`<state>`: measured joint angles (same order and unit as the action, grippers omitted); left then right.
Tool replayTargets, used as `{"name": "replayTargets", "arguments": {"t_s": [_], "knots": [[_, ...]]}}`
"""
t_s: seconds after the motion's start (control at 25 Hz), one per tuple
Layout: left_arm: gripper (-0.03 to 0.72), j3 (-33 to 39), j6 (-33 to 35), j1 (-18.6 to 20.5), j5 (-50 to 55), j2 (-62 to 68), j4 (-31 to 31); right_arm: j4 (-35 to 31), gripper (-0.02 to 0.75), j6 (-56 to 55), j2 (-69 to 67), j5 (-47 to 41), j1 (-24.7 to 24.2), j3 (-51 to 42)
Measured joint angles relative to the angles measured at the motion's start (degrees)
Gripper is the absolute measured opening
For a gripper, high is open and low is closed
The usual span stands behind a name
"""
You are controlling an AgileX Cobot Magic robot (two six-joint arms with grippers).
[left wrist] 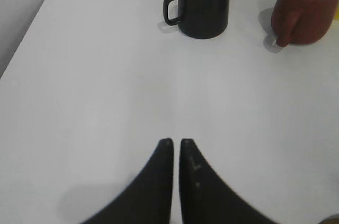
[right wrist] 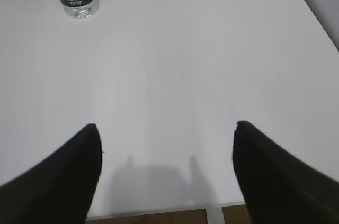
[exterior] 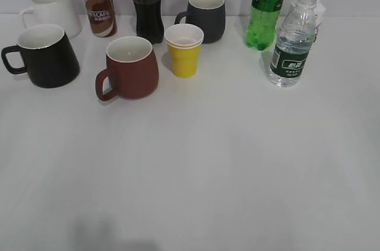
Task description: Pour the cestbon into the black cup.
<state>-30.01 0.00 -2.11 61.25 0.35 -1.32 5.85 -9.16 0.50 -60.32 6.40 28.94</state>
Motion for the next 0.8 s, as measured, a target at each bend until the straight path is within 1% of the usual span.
{"name": "replayTargets", "arguments": {"t_s": [0.8], "knots": [[0.017, 0.0, 0.0, 0.0, 0.0, 0.0, 0.0, 0.0, 0.579, 0.0, 0.0, 0.0, 0.0, 0.0]]}}
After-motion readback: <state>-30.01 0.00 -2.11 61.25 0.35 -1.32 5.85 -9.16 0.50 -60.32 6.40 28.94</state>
